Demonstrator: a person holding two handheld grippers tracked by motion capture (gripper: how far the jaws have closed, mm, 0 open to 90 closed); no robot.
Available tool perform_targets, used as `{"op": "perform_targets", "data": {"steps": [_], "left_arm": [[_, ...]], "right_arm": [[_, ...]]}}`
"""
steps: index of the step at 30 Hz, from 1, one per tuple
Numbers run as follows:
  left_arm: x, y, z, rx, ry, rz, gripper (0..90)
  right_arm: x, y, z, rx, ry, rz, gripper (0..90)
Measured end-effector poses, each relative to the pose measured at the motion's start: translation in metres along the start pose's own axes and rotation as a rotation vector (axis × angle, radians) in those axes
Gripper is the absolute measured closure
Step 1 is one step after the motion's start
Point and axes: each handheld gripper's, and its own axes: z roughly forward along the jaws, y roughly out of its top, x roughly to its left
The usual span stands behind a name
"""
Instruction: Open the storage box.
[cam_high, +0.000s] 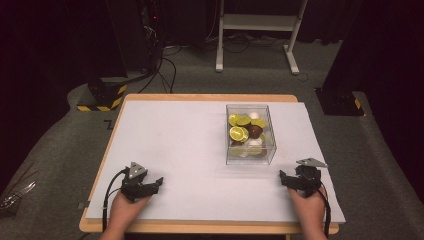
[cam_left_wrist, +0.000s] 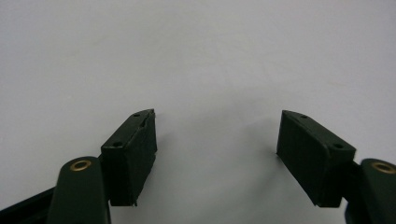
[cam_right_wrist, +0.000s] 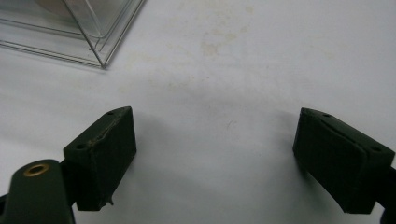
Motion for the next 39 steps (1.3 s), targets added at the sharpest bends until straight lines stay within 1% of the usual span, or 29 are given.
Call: {"op": "perform_targets", "data": {"steps": [1, 2, 4, 5, 6, 8, 9, 10, 13, 14, 21, 23, 24, 25, 26, 27, 28, 29, 30, 31, 32, 34, 35, 36, 37, 39], "left_arm": [[-0.002, -0.001, 0.001, -0.013, 0.0, -0.014, 28.5], [-0.002, -0.001, 0.001, -0.005, 0.003, -0.003, 28.5], [-0.002, -0.001, 0.001, -0.002, 0.006, 0.005, 28.2], [-0.002, -0.001, 0.001, -0.009, 0.008, 0.0, 28.2], [-0.003, -0.001, 0.001, -0.004, 0.006, 0.002, 28.1], [-0.002, -0.001, 0.001, 0.006, 0.003, 0.017, 27.2], [-0.002, -0.001, 0.001, 0.006, 0.003, 0.017, 26.9], [-0.003, -0.001, 0.002, 0.0, 0.001, 0.008, 26.9], [-0.003, -0.001, 0.002, -0.003, 0.001, 0.007, 26.9], [-0.003, -0.001, 0.002, 0.002, 0.005, 0.022, 26.8], [-0.002, -0.001, 0.002, 0.008, 0.006, 0.028, 27.0], [-0.003, 0.0, 0.002, 0.002, 0.007, 0.02, 27.5], [-0.002, 0.0, 0.0, -0.001, 0.013, 0.018, 30.4], [-0.002, 0.0, 0.0, -0.001, 0.013, 0.018, 30.8], [0.002, 0.001, -0.001, 0.005, 0.033, 0.04, 30.8], [0.002, 0.001, -0.001, 0.005, 0.033, 0.04, 30.8], [0.007, 0.003, -0.001, -0.005, 0.043, 0.02, 30.8], [0.007, 0.003, -0.001, -0.005, 0.043, 0.02, 31.0], [0.01, 0.004, -0.002, 0.001, 0.049, 0.026, 31.0], [0.012, 0.005, -0.002, -0.021, 0.068, 0.033, 31.4], [0.012, 0.005, -0.002, -0.034, 0.074, 0.024, 31.6], [0.014, 0.005, -0.002, -0.032, 0.077, 0.032, 31.7], [0.017, 0.004, -0.002, -0.011, 0.08, 0.051, 31.4], [0.017, 0.005, -0.001, -0.026, 0.072, 0.015, 31.4], [0.018, 0.005, -0.001, -0.019, 0.069, 0.004, 31.2], [0.019, 0.005, -0.001, -0.024, 0.066, -0.001, 30.9]], "right_arm": [[0.0, 0.0, 0.0, 0.002, 0.0, 0.005, 13.0], [0.0, 0.0, 0.0, 0.001, 0.0, 0.005, 13.0], [0.0, 0.0, 0.0, 0.001, 0.0, 0.005, 13.0], [0.0, 0.0, 0.0, 0.001, 0.0, 0.005, 13.0], [0.0, 0.0, 0.0, 0.001, 0.0, 0.005, 13.0], [0.0, 0.0, 0.0, 0.001, 0.001, 0.005, 13.0], [0.0, 0.0, 0.0, 0.001, 0.001, 0.005, 13.0], [0.0, 0.0, 0.0, 0.001, 0.001, 0.005, 13.0], [0.0, 0.0, 0.0, 0.001, 0.001, 0.005, 13.0], [0.0, 0.0, 0.0, 0.001, 0.0, 0.005, 13.0], [0.0, 0.0, 0.0, 0.001, 0.0, 0.005, 13.0], [0.0, 0.0, 0.0, 0.001, 0.0, 0.005, 13.0], [0.0, 0.0, 0.0, 0.001, 0.0, 0.005, 13.0], [0.0, 0.0, 0.0, 0.001, 0.0, 0.005, 13.0], [0.0, 0.0, 0.0, 0.002, 0.0, 0.005, 13.0], [0.0, 0.0, 0.0, 0.002, 0.0, 0.005, 13.0], [0.0, 0.0, 0.0, 0.001, 0.0, 0.005, 13.0], [0.0, 0.0, 0.0, 0.001, 0.0, 0.005, 13.0], [0.0, 0.0, 0.0, 0.001, 0.0, 0.005, 13.0], [0.0, 0.0, 0.0, 0.0, -0.001, 0.003, 13.0], [0.0, 0.0, 0.0, -0.001, -0.001, -0.001, 13.1], [0.0, 0.0, 0.0, 0.0, -0.002, 0.0, 13.1], [0.0, 0.0, 0.0, 0.0, -0.001, 0.001, 13.1], [0.0, 0.0, 0.0, 0.001, 0.0, 0.001, 13.1], [0.0, 0.0, 0.0, 0.0, 0.0, 0.0, 13.1], [0.0, 0.0, 0.0, 0.001, 0.0, -0.002, 13.2]]}}
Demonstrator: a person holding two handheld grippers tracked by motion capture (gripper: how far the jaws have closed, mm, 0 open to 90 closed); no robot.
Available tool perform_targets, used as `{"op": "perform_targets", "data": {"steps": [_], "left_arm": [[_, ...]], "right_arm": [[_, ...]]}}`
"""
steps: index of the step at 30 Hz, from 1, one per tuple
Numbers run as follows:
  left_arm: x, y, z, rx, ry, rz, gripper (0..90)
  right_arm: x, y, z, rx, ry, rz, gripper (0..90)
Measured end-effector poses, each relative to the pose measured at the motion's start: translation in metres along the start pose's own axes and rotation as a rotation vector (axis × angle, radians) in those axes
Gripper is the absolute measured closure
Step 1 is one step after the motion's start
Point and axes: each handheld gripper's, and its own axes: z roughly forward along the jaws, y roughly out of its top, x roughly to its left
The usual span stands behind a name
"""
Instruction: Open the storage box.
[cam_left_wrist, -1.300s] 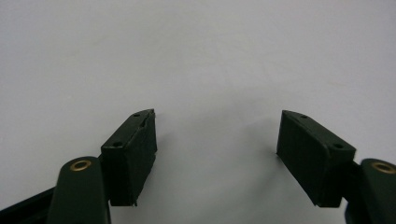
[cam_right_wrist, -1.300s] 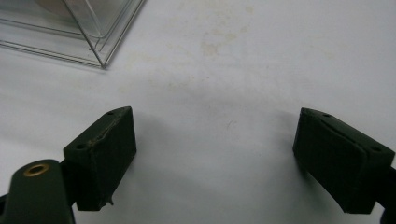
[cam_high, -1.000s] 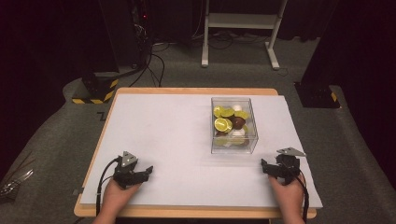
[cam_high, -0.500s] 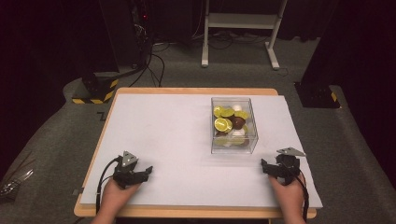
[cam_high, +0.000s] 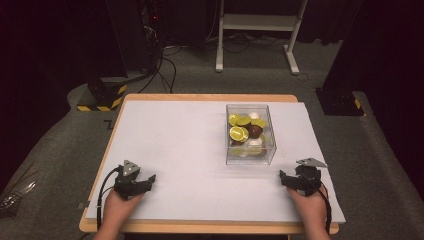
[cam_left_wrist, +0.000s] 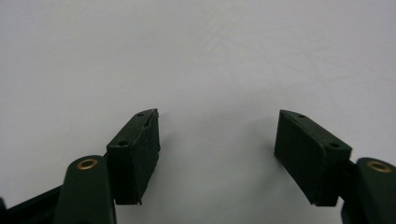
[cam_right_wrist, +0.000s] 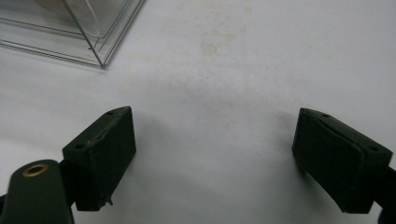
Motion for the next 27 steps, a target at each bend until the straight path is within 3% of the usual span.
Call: {"op": "perform_targets", "data": {"steps": [5, 8, 12, 27], "left_arm": [[0.0, 0.0, 0.0, -0.005, 0.001, -0.01, 30.5], [0.0, 0.0, 0.0, -0.005, -0.001, -0.011, 30.2], [0.0, 0.0, 0.0, -0.003, -0.004, -0.011, 29.9], [0.0, 0.0, 0.0, 0.004, -0.007, -0.007, 28.7]], "right_arm": [[0.001, 0.0, -0.001, -0.002, 0.004, -0.004, 16.9], [0.004, 0.0, -0.005, -0.021, -0.022, -0.023, 17.6], [0.007, 0.002, -0.011, -0.052, -0.005, -0.01, 17.2], [0.019, 0.004, -0.029, -0.117, 0.014, -0.036, 17.2]]}}
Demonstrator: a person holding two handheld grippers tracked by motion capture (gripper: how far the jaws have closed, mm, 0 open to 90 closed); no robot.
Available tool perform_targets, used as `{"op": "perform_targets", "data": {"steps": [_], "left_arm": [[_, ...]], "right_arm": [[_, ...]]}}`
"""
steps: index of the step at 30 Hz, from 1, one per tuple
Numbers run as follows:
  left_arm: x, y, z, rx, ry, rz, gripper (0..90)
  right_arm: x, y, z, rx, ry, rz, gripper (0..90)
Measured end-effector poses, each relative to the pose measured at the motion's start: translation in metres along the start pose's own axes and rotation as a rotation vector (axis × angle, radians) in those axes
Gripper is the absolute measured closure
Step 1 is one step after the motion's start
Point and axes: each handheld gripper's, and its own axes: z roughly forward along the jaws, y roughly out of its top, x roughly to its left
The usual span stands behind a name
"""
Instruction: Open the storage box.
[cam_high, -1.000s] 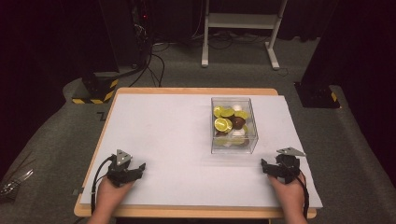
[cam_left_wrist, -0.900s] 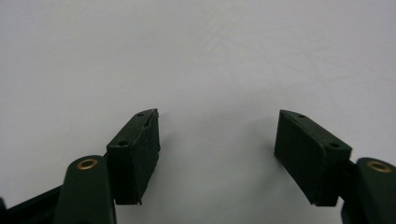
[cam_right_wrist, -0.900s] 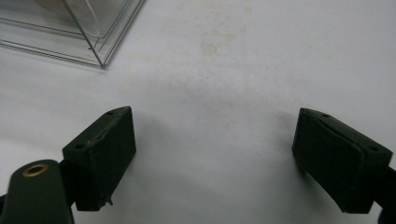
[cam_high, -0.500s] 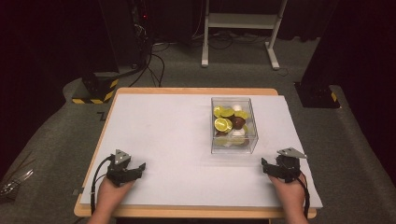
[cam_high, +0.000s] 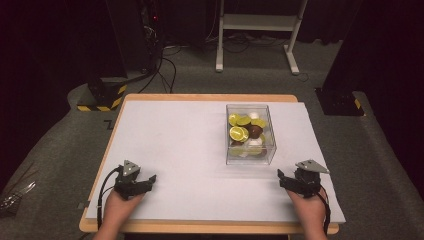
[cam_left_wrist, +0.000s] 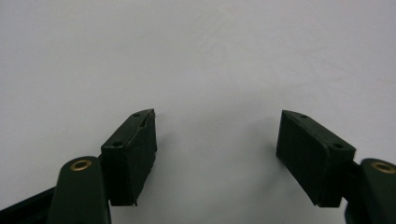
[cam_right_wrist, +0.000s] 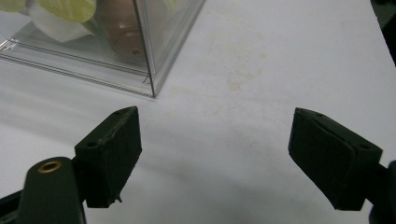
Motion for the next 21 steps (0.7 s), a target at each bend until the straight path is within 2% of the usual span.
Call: {"op": "perform_targets", "data": {"steps": [4, 7, 10, 19, 20, 21], "left_arm": [[0.001, 0.0, -0.001, 0.014, 0.001, 0.014, 28.7], [0.0, 0.0, 0.0, 0.0, 0.0, -0.001, 28.6], [0.001, 0.0, -0.001, 0.018, -0.005, 0.016, 28.0], [0.001, 0.0, 0.0, 0.017, -0.005, 0.021, 27.2], [0.001, 0.0, 0.0, 0.017, -0.005, 0.021, 27.0], [-0.001, 0.0, 0.0, 0.011, -0.005, 0.002, 27.0]], "right_arm": [[0.005, 0.0, -0.003, -0.011, -0.002, -0.006, 17.1], [0.009, 0.0, -0.005, -0.015, -0.001, -0.01, 17.2], [0.016, 0.0, -0.007, -0.025, 0.011, -0.025, 17.6], [0.032, 0.001, -0.012, -0.031, 0.035, -0.04, 17.8], [0.032, 0.001, -0.012, -0.031, 0.035, -0.04, 17.8], [0.034, 0.001, -0.012, -0.033, 0.035, -0.037, 17.8]]}}
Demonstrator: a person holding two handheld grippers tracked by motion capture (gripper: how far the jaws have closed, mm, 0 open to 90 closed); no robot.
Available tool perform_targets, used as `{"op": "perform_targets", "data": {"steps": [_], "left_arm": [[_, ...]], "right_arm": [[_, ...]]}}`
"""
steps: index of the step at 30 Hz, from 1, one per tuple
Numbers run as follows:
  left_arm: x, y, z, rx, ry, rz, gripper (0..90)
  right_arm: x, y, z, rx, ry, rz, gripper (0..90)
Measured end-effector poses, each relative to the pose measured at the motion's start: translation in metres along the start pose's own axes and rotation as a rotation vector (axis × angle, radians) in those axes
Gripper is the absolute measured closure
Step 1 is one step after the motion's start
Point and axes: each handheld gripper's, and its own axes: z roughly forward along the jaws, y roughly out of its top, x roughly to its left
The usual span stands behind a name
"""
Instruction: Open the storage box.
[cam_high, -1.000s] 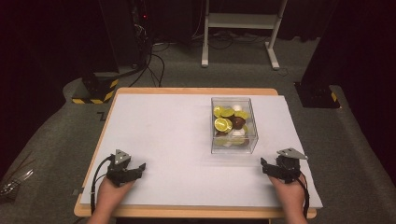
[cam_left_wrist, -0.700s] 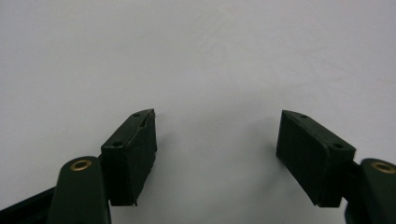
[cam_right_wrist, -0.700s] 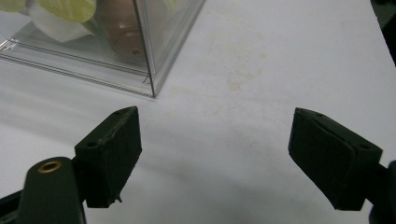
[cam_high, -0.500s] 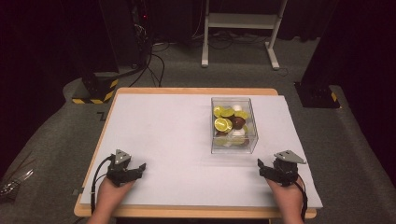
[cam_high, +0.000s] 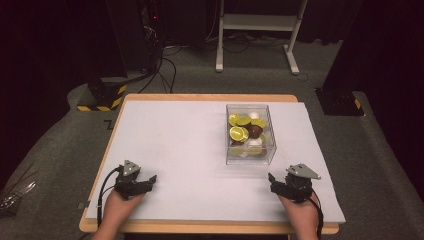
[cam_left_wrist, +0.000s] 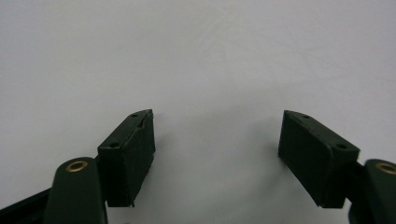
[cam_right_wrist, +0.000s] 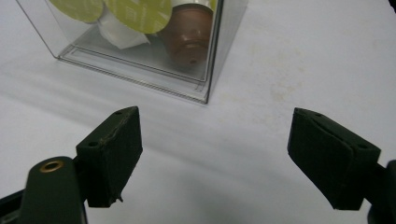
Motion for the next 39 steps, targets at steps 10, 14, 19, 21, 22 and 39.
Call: {"op": "perform_targets", "data": {"steps": [10, 14, 19, 21, 22, 39], "left_arm": [[0.002, 0.0, -0.001, 0.02, -0.005, 0.032, 25.5], [0.001, 0.0, 0.0, 0.009, -0.003, 0.022, 25.2], [0.0, 0.0, 0.0, 0.009, -0.002, 0.023, 24.9], [0.0, 0.0, 0.001, 0.001, -0.005, 0.012, 24.8], [0.0, 0.0, 0.001, 0.001, -0.005, 0.012, 24.6], [0.0, 0.0, 0.0, 0.004, -0.008, 0.012, 24.3]], "right_arm": [[0.016, 0.004, -0.002, 0.007, 0.017, 0.002, 18.3], [0.022, 0.007, -0.003, 0.003, 0.023, -0.008, 19.5], [0.031, 0.01, -0.003, -0.006, 0.012, -0.005, 21.4], [0.033, 0.012, -0.003, -0.011, 0.011, 0.006, 21.8], [0.033, 0.012, -0.003, -0.011, 0.011, 0.006, 21.8], [0.056, 0.03, 0.012, -0.044, 0.041, 0.038, 20.6]]}}
